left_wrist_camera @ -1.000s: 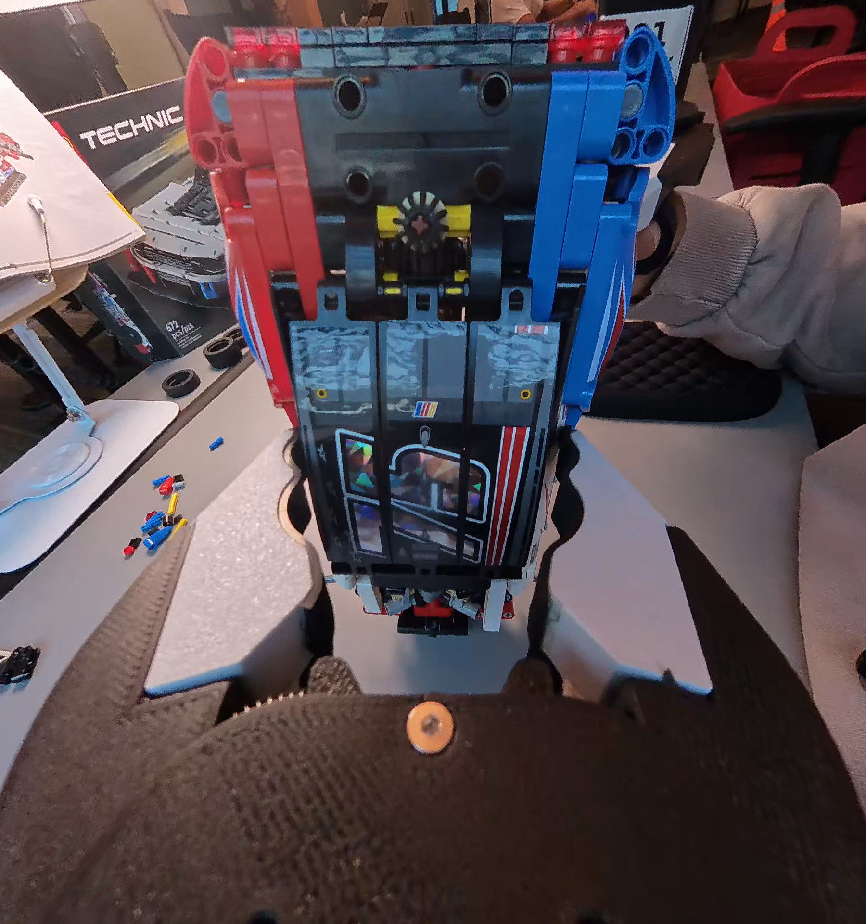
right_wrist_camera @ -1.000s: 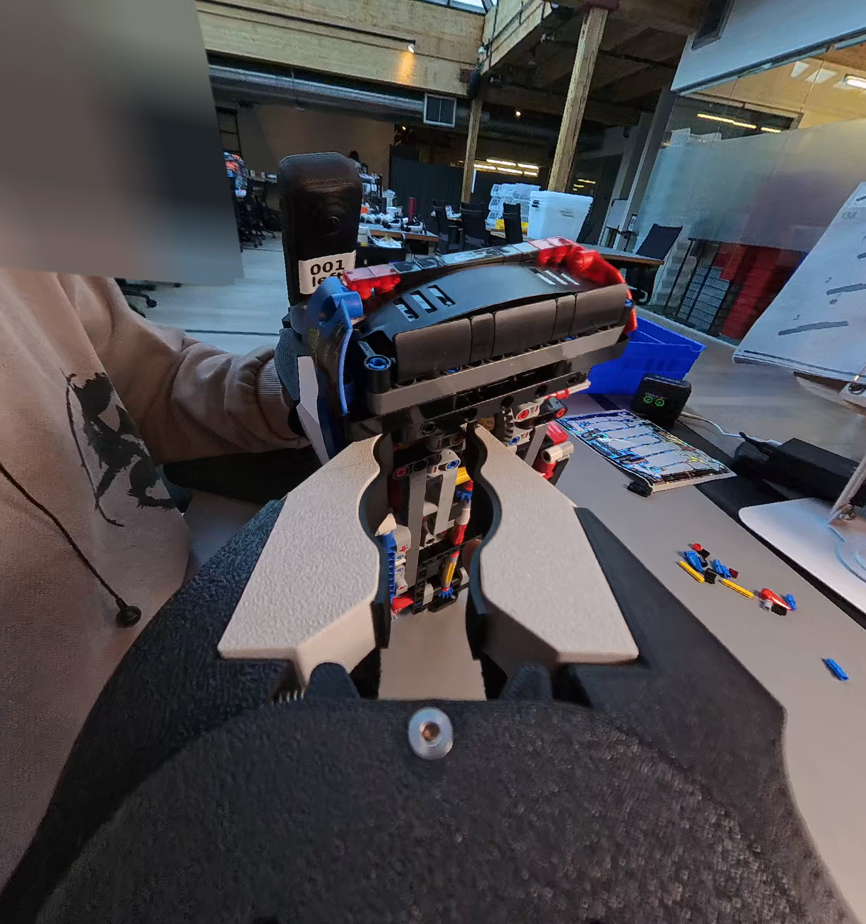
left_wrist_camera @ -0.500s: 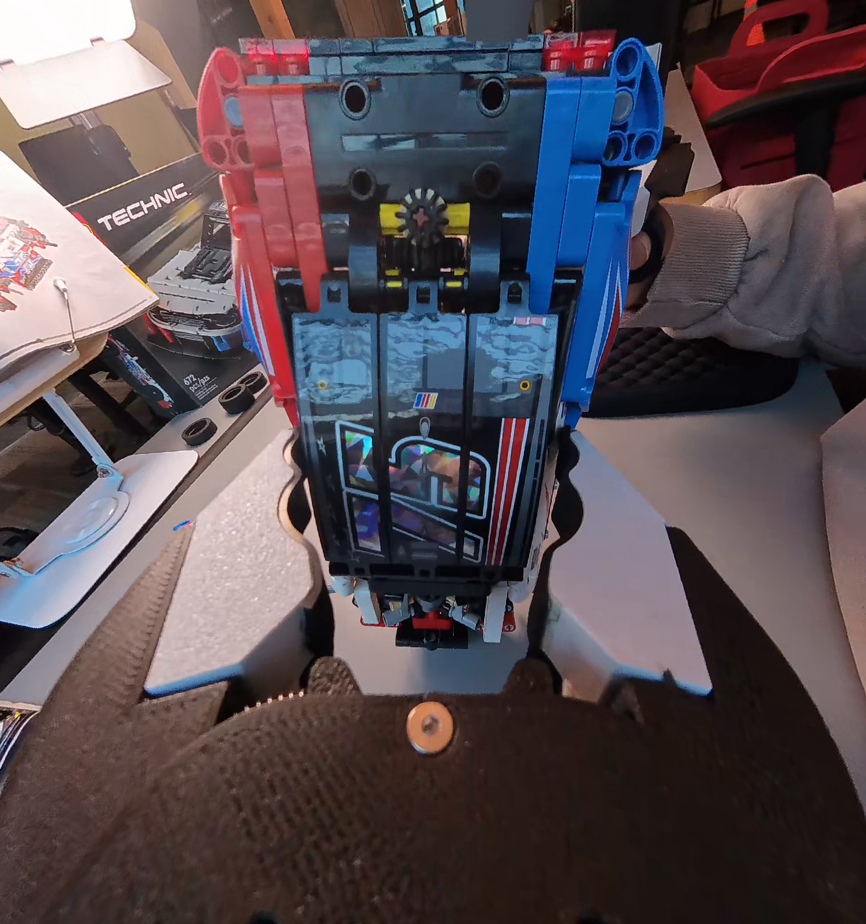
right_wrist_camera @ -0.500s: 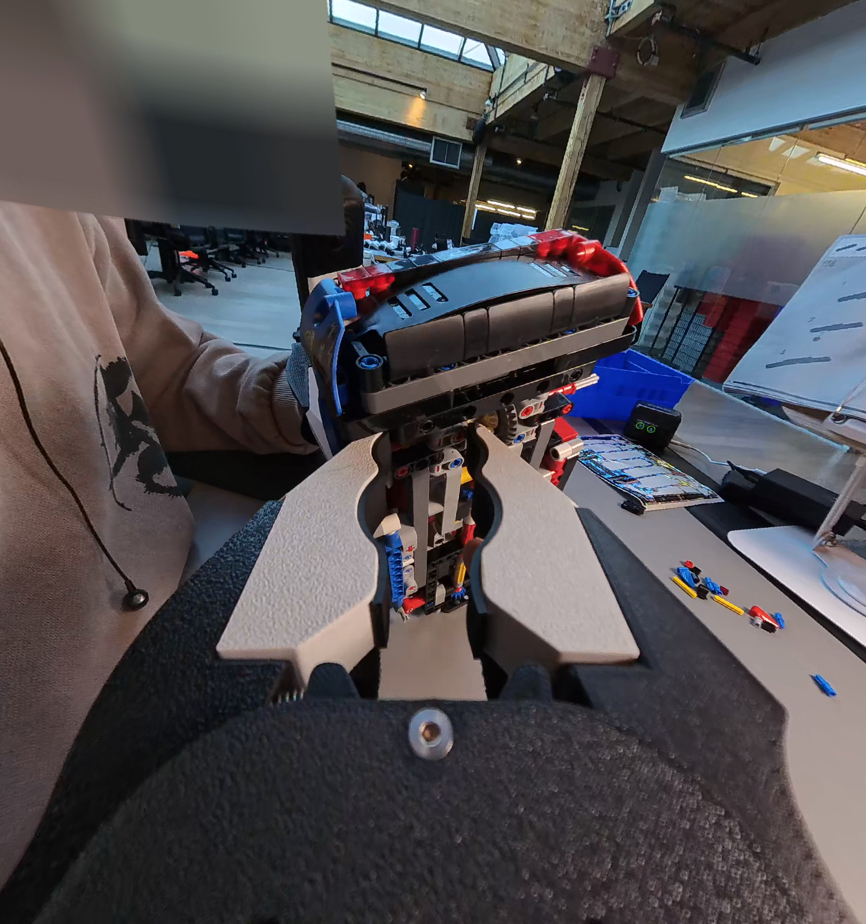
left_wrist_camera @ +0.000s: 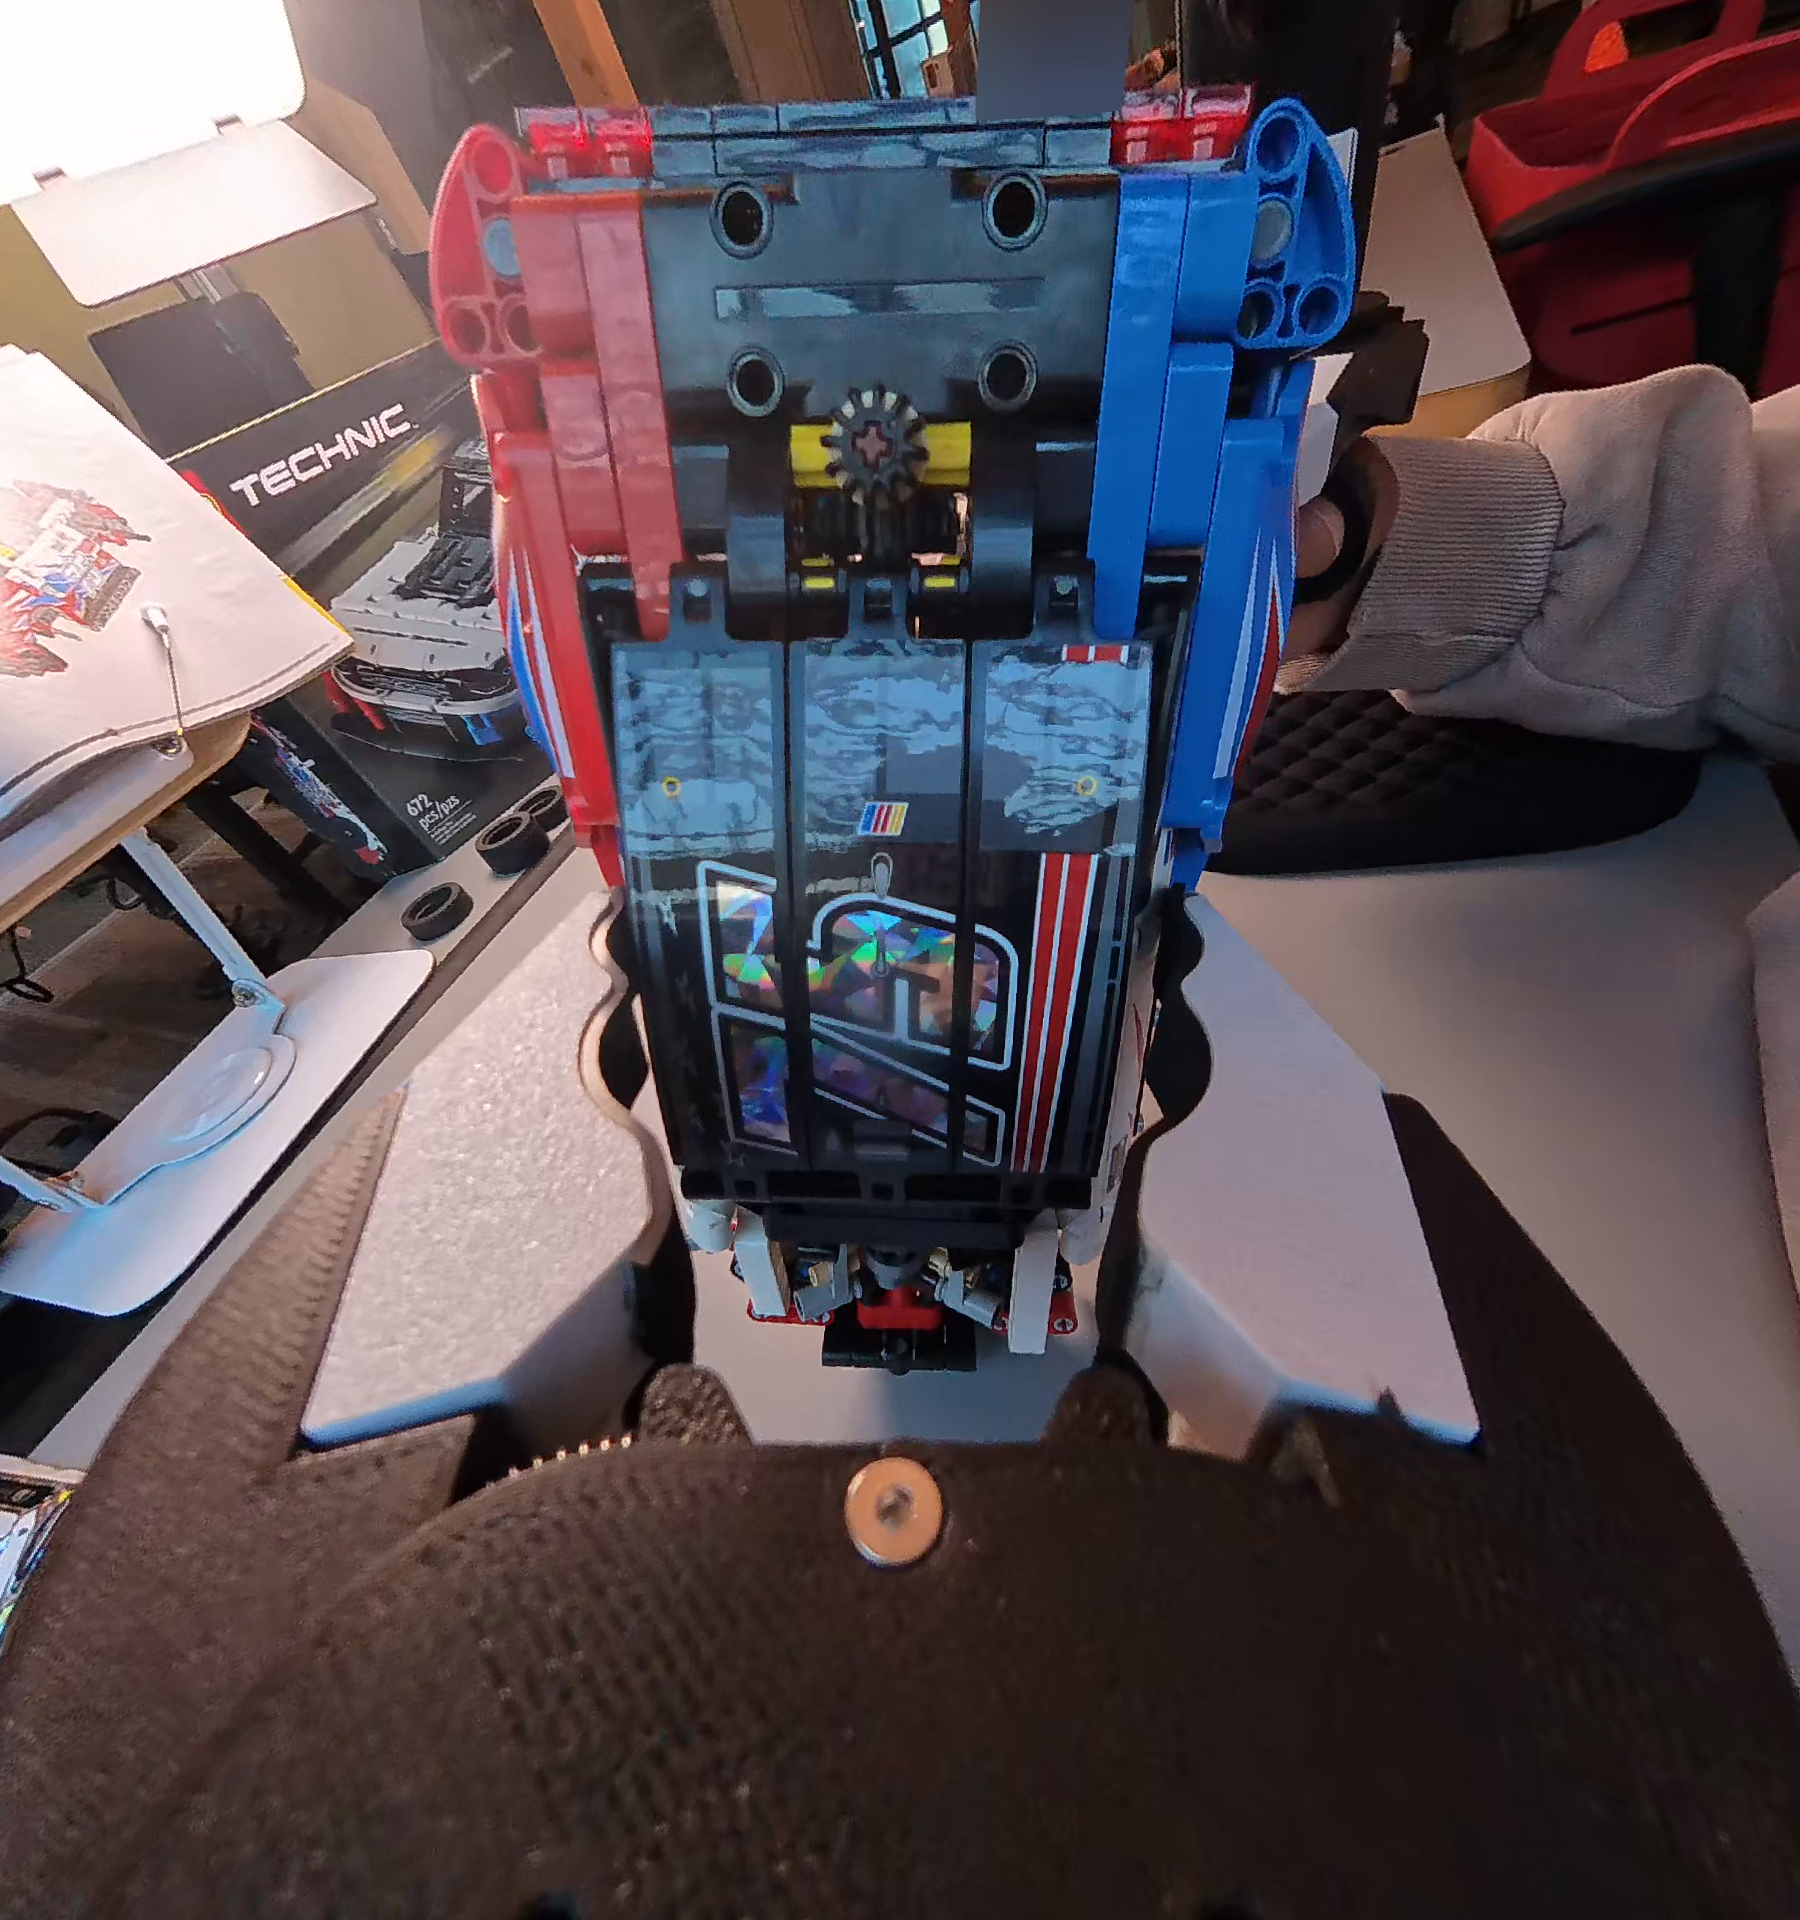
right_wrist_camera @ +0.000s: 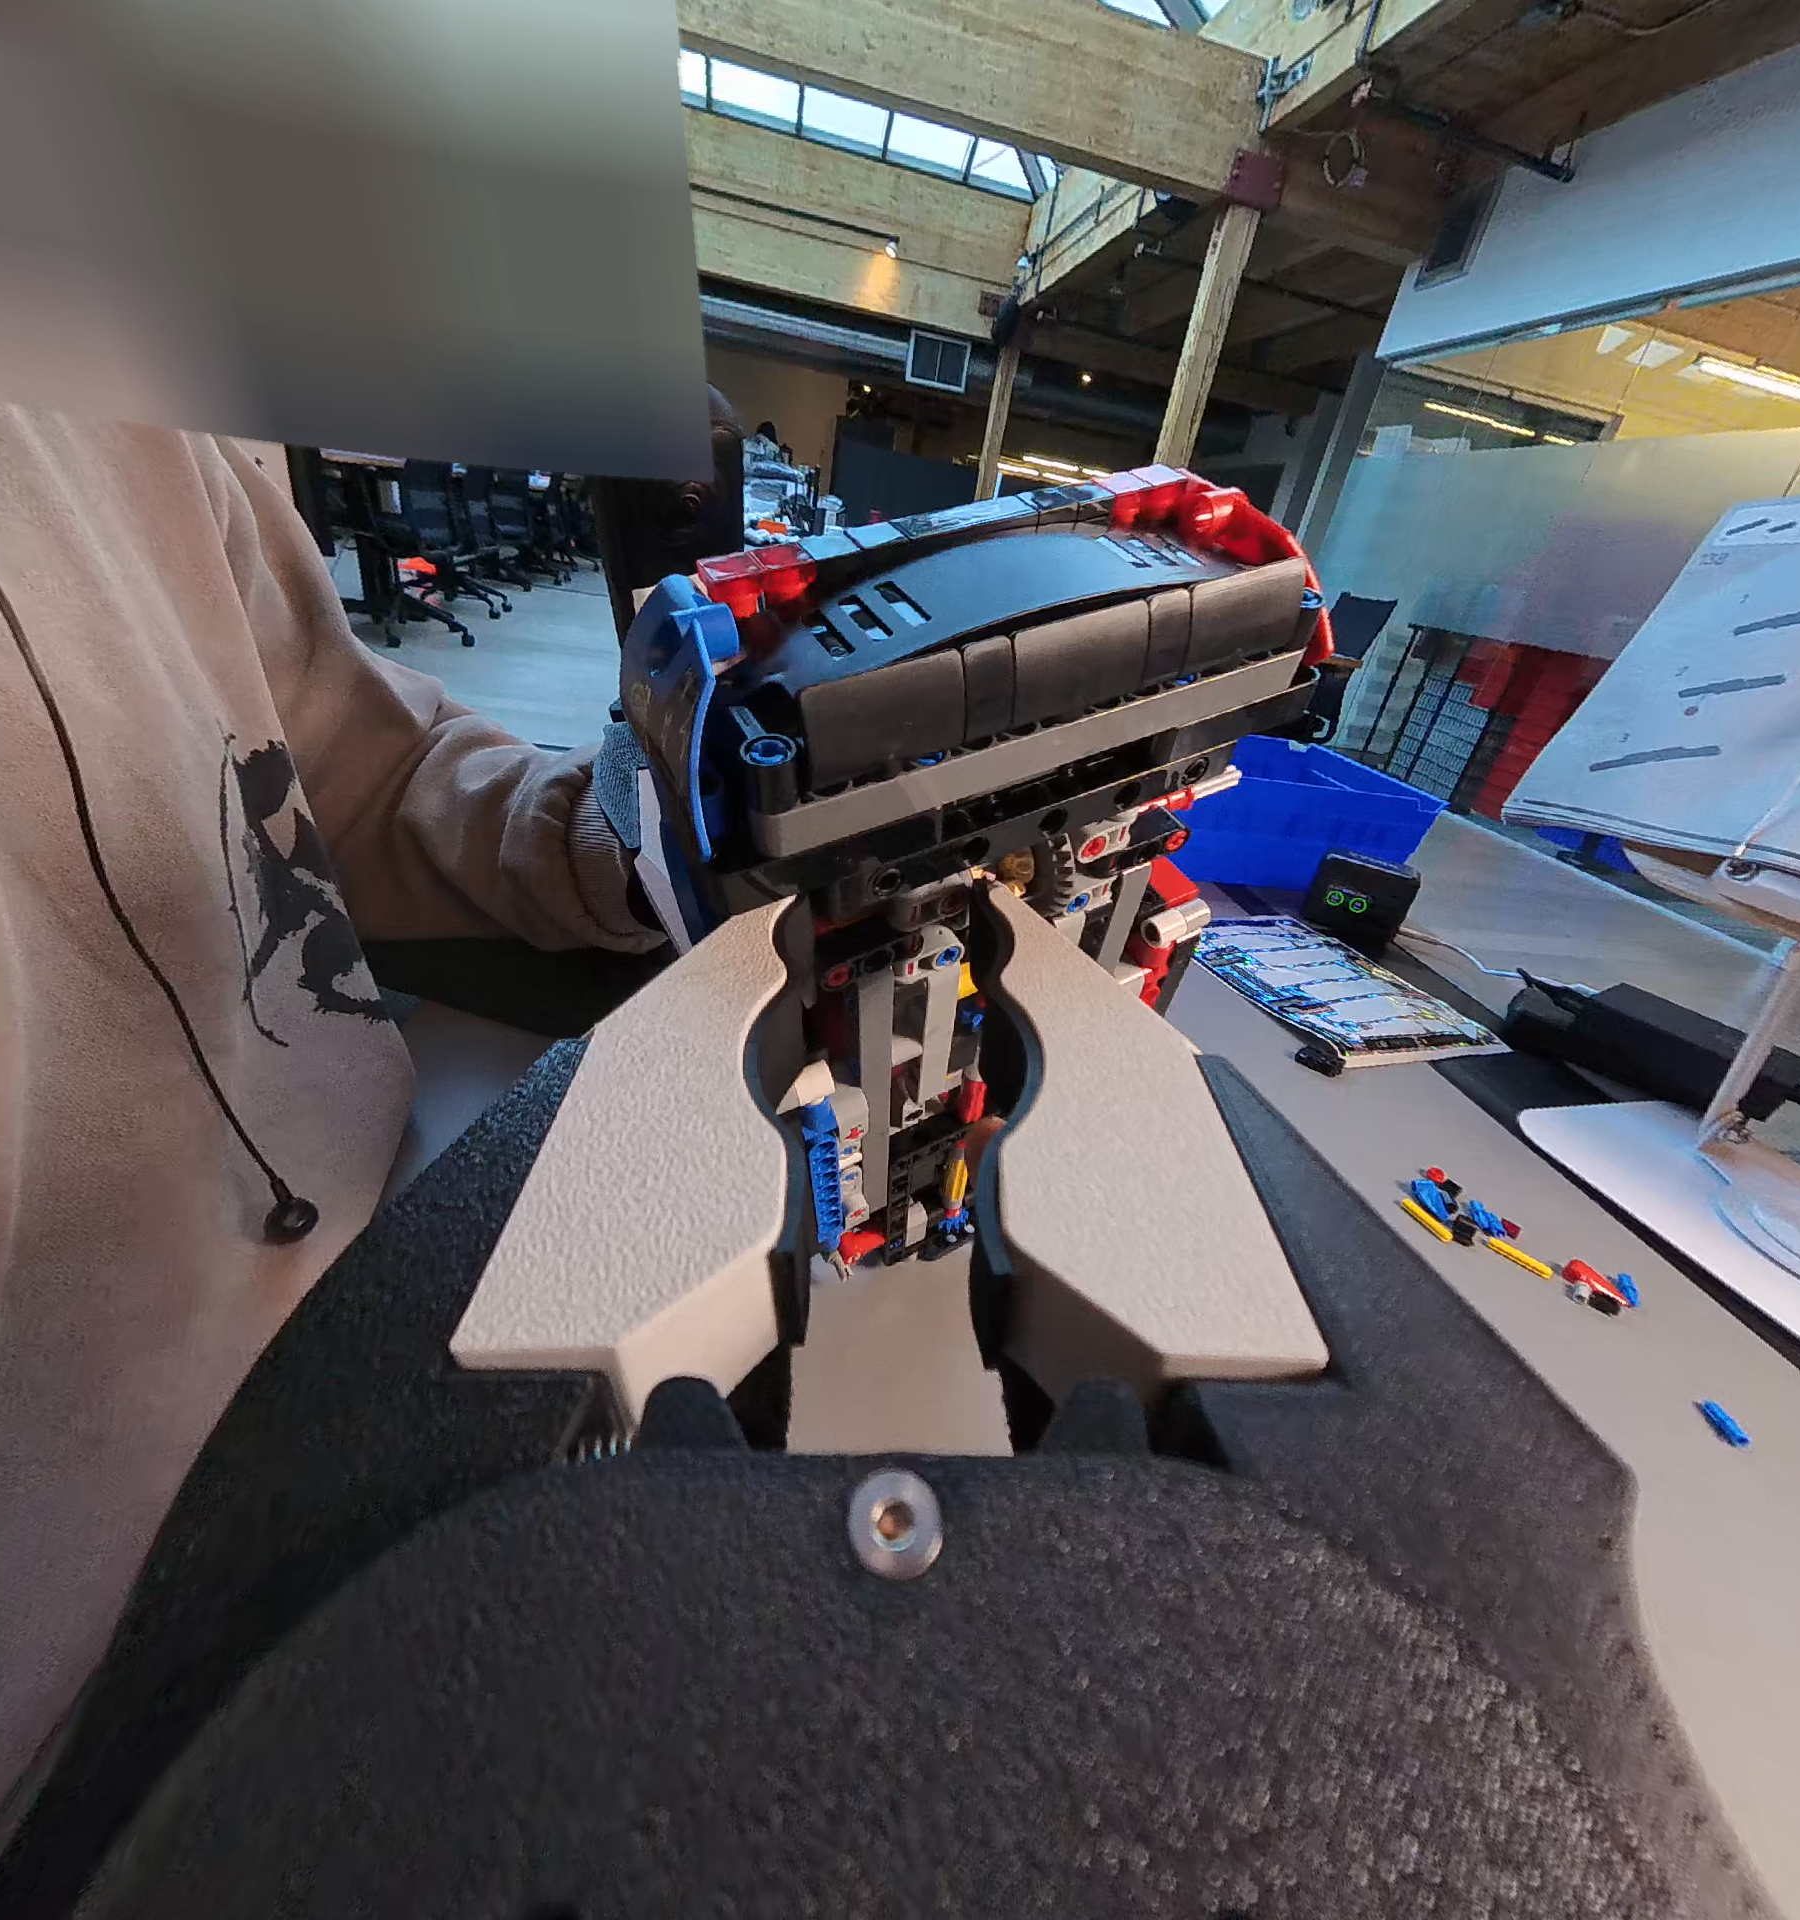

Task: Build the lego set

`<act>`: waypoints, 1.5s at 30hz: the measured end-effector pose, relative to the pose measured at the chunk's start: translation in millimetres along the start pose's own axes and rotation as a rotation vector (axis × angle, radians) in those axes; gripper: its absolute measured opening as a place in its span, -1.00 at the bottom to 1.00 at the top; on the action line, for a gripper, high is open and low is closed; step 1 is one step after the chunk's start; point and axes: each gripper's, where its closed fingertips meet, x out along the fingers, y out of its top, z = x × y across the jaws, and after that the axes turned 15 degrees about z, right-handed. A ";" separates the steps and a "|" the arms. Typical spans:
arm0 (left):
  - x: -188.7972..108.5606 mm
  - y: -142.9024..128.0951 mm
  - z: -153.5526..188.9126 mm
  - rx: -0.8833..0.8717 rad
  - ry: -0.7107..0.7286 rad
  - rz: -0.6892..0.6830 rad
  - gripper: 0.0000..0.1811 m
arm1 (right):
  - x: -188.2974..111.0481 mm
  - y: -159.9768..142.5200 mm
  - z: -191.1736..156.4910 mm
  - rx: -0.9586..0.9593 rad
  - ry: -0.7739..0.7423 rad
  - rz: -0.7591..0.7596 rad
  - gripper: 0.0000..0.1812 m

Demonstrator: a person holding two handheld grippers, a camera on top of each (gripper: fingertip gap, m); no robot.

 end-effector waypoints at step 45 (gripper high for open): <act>48.2 -91.4 0.3 0.068 -0.621 -0.505 0.05 | -101.2 -89.4 -2.0 0.854 -0.292 -0.452 -0.09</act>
